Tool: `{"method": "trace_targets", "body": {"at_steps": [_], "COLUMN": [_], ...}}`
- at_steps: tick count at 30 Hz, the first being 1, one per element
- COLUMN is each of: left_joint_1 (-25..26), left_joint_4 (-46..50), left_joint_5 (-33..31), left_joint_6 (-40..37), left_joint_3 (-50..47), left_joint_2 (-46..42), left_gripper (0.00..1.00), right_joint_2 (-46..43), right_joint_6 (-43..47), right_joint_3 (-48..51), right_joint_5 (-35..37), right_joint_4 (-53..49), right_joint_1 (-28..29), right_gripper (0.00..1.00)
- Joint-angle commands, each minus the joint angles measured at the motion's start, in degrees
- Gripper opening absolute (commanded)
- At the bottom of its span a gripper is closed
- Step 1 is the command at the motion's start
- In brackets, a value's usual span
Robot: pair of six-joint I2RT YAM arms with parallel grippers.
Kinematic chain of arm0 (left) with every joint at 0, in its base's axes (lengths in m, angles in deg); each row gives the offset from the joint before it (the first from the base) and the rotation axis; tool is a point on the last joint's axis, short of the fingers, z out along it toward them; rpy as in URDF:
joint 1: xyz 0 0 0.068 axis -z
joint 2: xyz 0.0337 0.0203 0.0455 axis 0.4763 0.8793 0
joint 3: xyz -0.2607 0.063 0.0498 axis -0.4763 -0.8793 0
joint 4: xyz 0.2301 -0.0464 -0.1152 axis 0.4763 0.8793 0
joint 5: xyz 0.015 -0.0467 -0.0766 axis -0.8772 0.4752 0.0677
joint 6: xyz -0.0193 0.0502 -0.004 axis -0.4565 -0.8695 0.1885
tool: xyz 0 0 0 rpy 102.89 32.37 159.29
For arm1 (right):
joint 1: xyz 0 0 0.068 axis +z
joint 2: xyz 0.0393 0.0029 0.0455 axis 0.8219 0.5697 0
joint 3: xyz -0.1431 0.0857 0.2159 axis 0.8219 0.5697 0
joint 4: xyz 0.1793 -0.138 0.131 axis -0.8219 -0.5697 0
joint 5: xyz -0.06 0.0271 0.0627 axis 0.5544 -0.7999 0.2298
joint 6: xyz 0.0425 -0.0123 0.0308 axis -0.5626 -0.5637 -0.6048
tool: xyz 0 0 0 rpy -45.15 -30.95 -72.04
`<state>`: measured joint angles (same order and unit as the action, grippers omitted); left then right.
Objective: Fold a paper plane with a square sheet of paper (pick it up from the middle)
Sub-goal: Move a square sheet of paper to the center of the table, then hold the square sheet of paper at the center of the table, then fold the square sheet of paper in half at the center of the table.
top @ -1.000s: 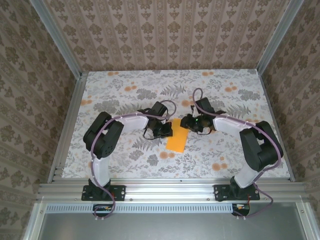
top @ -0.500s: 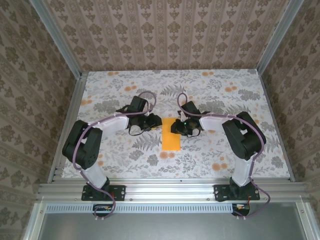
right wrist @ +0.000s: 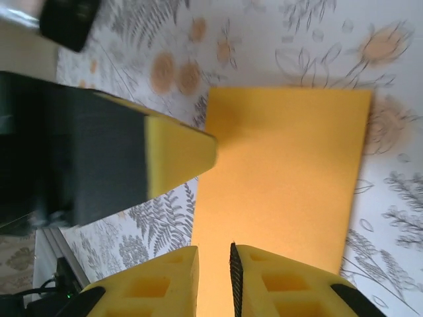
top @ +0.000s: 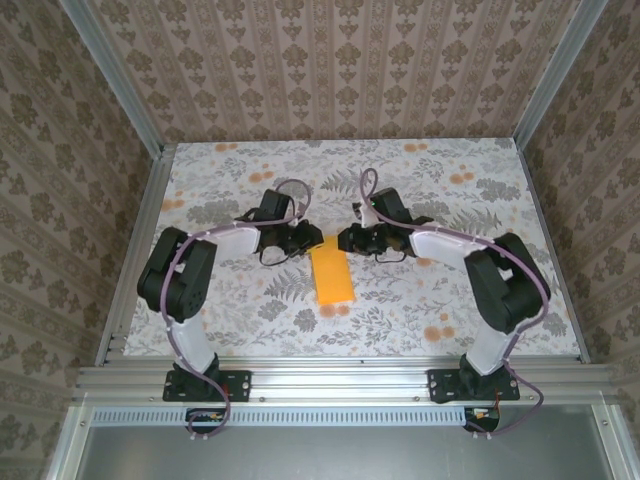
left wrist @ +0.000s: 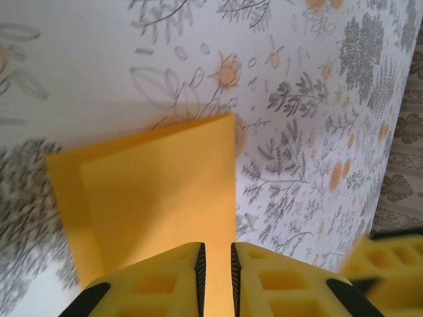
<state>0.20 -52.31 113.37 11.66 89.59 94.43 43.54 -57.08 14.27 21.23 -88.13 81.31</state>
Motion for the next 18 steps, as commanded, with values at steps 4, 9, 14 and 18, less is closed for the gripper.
{"method": "trace_targets", "body": {"at_steps": [4,9,14,18], "left_joint_1": [2.23,3.69,3.88,3.88], "left_joint_4": [-0.71,1.71,3.37,4.25], "left_joint_5": [4.5,4.18,3.36,3.0], "left_joint_6": [-0.92,-2.03,-2.74,-3.36], "left_joint_3": [8.15,12.78,15.2,15.79], "left_joint_2": [6.23,10.63,14.24,15.55], "left_gripper": [0.15,0.11,0.08,0.06], "right_joint_2": [-0.51,2.82,6.6,9.15], "right_joint_6": [-6.75,-9.97,-12.05,-13.18], "right_joint_3": [3.54,3.2,2.03,1.11], "right_joint_5": [3.4,2.3,0.81,0.0], "right_joint_4": [1.03,2.44,3.56,5.18], "right_joint_1": [-0.56,-0.51,-0.46,-0.47], "right_gripper": [0.18,0.13,0.11,0.08]}}
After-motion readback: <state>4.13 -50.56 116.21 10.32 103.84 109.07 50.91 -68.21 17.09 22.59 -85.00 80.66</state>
